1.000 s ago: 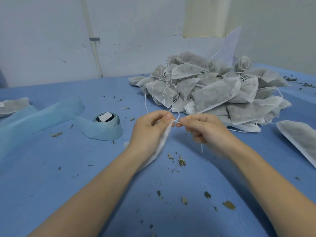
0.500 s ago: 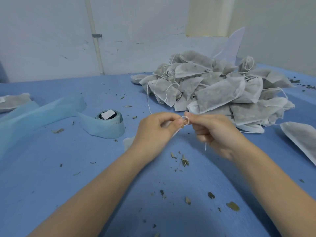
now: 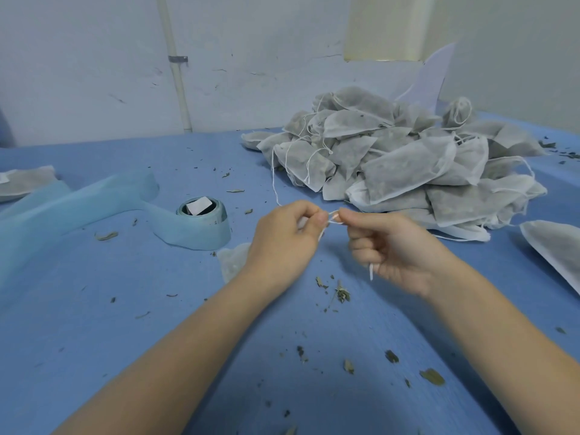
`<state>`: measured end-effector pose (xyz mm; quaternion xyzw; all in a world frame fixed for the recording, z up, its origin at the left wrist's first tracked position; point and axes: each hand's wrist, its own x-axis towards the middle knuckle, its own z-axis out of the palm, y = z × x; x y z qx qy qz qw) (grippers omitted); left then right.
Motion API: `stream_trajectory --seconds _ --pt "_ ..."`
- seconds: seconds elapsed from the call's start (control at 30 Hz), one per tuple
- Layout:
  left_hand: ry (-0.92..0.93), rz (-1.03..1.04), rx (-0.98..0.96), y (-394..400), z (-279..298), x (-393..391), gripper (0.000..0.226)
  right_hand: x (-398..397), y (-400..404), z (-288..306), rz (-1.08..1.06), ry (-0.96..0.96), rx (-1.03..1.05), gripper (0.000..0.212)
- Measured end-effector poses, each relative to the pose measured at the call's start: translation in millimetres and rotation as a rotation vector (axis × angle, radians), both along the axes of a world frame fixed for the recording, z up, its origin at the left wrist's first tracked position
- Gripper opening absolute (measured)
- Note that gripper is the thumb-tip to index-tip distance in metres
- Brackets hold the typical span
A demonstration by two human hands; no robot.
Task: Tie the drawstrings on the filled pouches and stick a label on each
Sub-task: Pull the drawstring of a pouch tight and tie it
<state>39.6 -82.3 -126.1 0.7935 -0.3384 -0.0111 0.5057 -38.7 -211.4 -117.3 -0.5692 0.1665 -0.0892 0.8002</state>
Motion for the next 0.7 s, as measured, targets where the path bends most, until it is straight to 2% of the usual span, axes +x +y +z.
stream_trajectory --seconds 0.07,0.13,0.2,0.3,0.43,0.53,0.63,0.7 --pt "-0.043 -0.025 0.029 -0.9 -1.6 -1.6 0.019 0.5 1.6 1.6 0.072 0.016 0.252 0.014" --pt "-0.170 -0.034 0.061 -2.4 -4.8 -4.7 0.015 0.6 2.2 2.7 0.079 0.018 0.370 0.016" --pt "-0.266 -0.021 -0.020 -2.6 -7.2 -9.3 0.012 1.0 3.6 3.8 0.066 0.025 0.372 0.016" --pt "-0.330 0.056 -0.219 -1.2 -5.2 -14.5 0.024 0.7 4.7 4.6 0.052 0.025 0.350 0.015" --pt "-0.434 0.147 -0.275 -2.2 -3.2 -14.3 0.010 0.6 4.1 3.9 0.036 -0.010 0.370 0.014" --pt "-0.580 0.216 -0.215 -1.4 -5.4 -10.5 0.007 1.1 6.1 3.1 -0.018 -0.040 0.197 0.012" --pt "-0.800 0.271 -0.128 -1.5 -11.0 -5.1 0.016 -2.0 5.3 1.8 -0.118 -0.078 -0.253 0.019" --pt "-0.832 0.268 -0.123 -1.9 -11.8 -4.5 0.015 -4.0 6.3 -0.3 -0.177 -0.118 -0.519 0.009"
